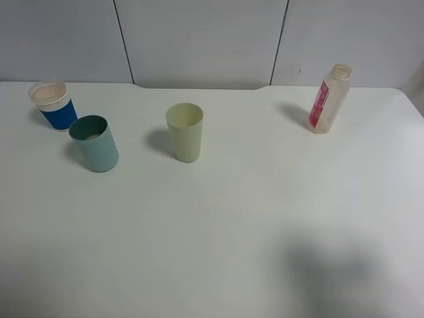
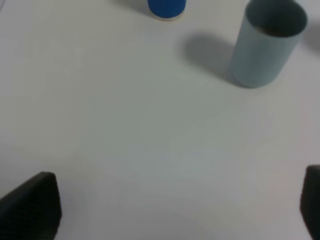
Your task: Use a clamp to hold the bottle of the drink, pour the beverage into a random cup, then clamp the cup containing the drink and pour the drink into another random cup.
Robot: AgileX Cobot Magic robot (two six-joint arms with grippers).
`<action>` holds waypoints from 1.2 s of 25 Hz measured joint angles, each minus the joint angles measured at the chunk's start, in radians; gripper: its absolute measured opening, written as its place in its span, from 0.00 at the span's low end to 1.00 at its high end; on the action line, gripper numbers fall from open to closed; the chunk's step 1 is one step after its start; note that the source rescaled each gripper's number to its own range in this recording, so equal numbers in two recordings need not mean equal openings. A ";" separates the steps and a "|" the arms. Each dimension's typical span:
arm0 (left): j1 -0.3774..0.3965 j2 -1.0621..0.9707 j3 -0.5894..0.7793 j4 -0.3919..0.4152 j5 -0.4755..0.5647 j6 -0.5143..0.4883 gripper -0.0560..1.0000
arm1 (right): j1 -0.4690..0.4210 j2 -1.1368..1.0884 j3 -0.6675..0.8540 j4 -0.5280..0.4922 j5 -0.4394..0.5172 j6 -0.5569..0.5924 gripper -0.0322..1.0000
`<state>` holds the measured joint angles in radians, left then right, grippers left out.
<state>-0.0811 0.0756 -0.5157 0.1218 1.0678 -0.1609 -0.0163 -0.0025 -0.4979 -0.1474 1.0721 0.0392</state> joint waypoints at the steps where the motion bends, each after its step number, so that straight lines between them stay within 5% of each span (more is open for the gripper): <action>1: 0.000 0.000 0.000 0.000 0.000 0.000 0.90 | 0.000 0.000 0.000 0.000 0.000 0.000 1.00; 30: 0.000 -0.081 0.001 -0.026 -0.005 0.026 0.83 | 0.000 0.000 0.000 0.000 0.000 0.000 1.00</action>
<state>-0.0811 -0.0051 -0.5146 0.0954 1.0630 -0.1345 -0.0163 -0.0025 -0.4979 -0.1474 1.0721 0.0392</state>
